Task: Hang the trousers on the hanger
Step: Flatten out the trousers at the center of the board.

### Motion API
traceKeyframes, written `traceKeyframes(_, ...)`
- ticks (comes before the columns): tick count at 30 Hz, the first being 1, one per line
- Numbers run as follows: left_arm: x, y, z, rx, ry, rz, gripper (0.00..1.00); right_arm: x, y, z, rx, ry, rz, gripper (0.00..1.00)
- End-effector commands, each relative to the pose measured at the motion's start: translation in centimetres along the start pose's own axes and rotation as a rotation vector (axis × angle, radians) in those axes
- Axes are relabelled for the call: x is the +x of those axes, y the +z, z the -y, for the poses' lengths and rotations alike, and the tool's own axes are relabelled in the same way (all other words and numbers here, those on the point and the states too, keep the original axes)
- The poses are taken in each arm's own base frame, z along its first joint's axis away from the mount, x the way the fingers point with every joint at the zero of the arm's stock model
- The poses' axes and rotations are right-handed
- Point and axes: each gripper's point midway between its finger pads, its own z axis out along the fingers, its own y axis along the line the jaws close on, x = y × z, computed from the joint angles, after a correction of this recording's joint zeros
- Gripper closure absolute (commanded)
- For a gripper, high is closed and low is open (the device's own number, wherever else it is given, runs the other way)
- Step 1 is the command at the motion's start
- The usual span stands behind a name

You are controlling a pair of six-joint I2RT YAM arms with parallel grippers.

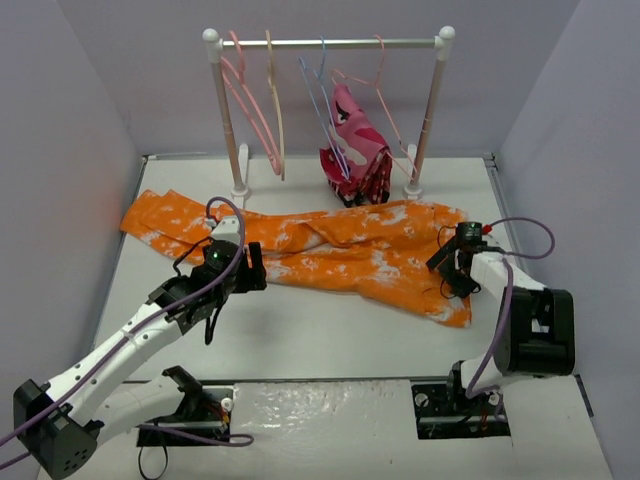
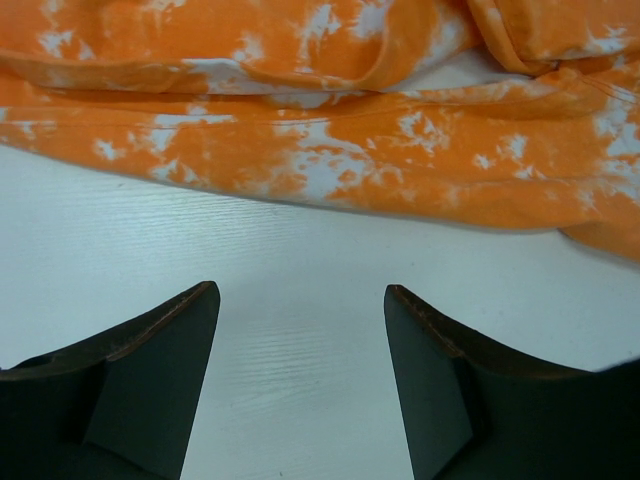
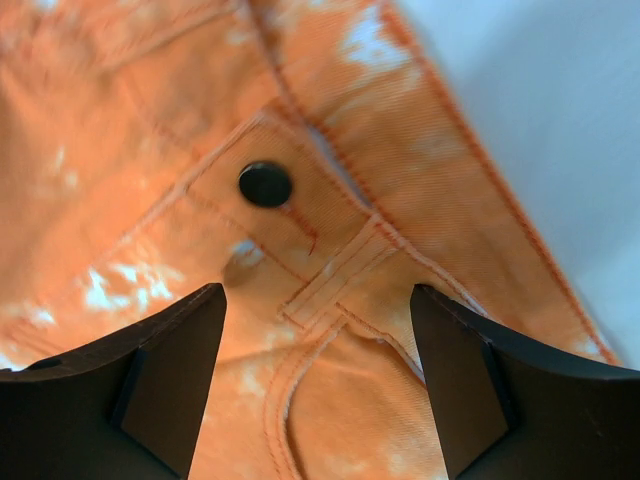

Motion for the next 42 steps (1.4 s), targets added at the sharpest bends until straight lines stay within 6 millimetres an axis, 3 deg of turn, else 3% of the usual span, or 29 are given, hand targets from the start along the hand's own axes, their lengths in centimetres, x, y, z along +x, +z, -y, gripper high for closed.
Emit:
traceKeyframes(1,-0.6,-0.3,-1.5,-0.049,-0.093,0.002,0.37,-5.1,1.8,2.9,0.104,0.159,0.110,0.28)
traceKeyframes(4,-0.5,-0.6,-2.9,-0.092,-0.118,-0.012,0.36,-7.8,1.7,4.3,0.134,0.233,0.167,0.28)
traceKeyframes(6,-0.5,-0.8,-3.7,-0.116,-0.136,-0.017,0.36,-9.2,1.3,4.2,0.129,0.250,0.205,0.28)
traceKeyframes(9,-0.5,-0.8,-5.1,-0.168,-0.185,-0.017,0.36,-11.5,-0.2,2.6,0.086,0.224,0.266,0.28)
traceKeyframes(12,0.0,-0.3,-7.6,-0.256,-0.265,-0.037,0.36,-12.3,-2.5,0.2,0.040,0.156,0.339,0.28)
traceKeyframes(15,1.2,0.8,-9.8,-0.325,-0.357,-0.072,0.36,-10.9,-4.8,-3.3,-0.070,0.044,0.353,0.28)
traceKeyframes(18,1.5,1.9,-13.0,-0.406,-0.493,-0.067,0.36,-9.2,-6.8,-5.4,-0.151,-0.069,0.351,0.26)
traceKeyframes(25,0.2,6.4,-17.4,-0.490,-0.658,-0.013,0.37,-6.6,-9.7,-6.8,-0.282,-0.235,0.324,0.21)
traceKeyframes(26,0.7,6.9,-19.2,-0.536,-0.694,-0.034,0.37,-6.2,-10.0,-7.0,-0.296,-0.244,0.324,0.20)
traceKeyframes(32,1.2,8.8,-23.8,-0.636,-0.741,-0.036,0.41,-5.2,-11.6,-7.7,-0.379,-0.248,0.305,0.12)
traceKeyframes(42,2.2,11.3,-25.4,-0.642,-0.729,-0.045,0.46,-4.6,-12.5,-7.6,-0.412,-0.260,0.305,0.12)
